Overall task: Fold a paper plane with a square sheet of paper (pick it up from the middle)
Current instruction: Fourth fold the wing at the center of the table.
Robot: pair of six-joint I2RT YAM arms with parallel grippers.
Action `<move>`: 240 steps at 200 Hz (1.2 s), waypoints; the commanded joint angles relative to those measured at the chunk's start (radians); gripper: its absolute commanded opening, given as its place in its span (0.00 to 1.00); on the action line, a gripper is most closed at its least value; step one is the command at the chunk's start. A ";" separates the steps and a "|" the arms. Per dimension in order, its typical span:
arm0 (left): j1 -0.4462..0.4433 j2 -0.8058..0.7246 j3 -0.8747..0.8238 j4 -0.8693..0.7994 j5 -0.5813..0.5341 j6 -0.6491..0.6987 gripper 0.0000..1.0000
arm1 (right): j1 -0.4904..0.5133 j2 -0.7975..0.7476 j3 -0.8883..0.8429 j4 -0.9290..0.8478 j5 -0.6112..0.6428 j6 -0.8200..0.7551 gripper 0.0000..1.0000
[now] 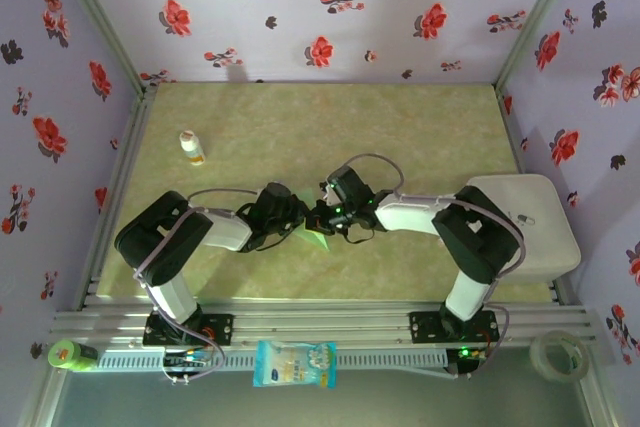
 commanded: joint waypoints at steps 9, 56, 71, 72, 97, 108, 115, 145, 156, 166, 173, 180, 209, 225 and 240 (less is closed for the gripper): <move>-0.008 0.005 -0.029 -0.085 -0.021 -0.003 0.05 | -0.004 0.040 0.015 0.026 0.047 0.023 0.07; -0.009 0.007 -0.022 -0.082 -0.014 0.005 0.05 | -0.018 0.061 0.005 0.040 0.072 0.024 0.07; -0.008 0.003 -0.019 -0.086 -0.012 0.011 0.05 | -0.023 0.066 -0.008 0.030 0.081 0.021 0.07; -0.008 0.003 -0.019 -0.087 -0.013 0.011 0.05 | -0.023 0.067 -0.009 0.030 0.081 0.021 0.07; -0.008 -0.005 -0.011 -0.097 -0.012 0.021 0.05 | -0.031 0.067 -0.061 0.065 0.087 0.031 0.07; -0.007 -0.004 -0.010 -0.097 -0.012 0.021 0.05 | -0.036 0.061 -0.083 0.104 0.078 0.045 0.07; -0.007 -0.004 -0.009 -0.097 -0.012 0.021 0.05 | -0.038 0.058 -0.091 0.126 0.070 0.051 0.06; -0.002 -0.004 -0.011 -0.102 -0.013 0.021 0.05 | -0.036 0.013 -0.097 0.149 0.047 0.045 0.06; 0.002 -0.008 -0.014 -0.102 -0.012 0.021 0.05 | -0.036 -0.011 -0.104 0.140 0.053 0.031 0.06; 0.005 -0.008 -0.015 -0.102 -0.012 0.022 0.05 | -0.036 -0.018 -0.100 0.130 0.046 0.020 0.06; 0.007 -0.010 -0.016 -0.103 -0.012 0.024 0.05 | -0.036 -0.014 -0.092 0.119 0.036 0.016 0.06; 0.008 -0.011 -0.016 -0.105 -0.012 0.025 0.05 | -0.035 -0.008 -0.083 0.123 0.023 0.019 0.06; 0.009 -0.014 -0.012 -0.108 -0.009 0.029 0.05 | -0.031 0.020 -0.081 0.199 0.016 0.069 0.06; 0.009 -0.015 -0.013 -0.108 -0.009 0.027 0.05 | -0.032 0.043 -0.071 0.215 0.026 0.086 0.06; 0.009 -0.016 -0.012 -0.108 -0.007 0.029 0.06 | -0.032 0.064 -0.063 0.223 0.034 0.098 0.06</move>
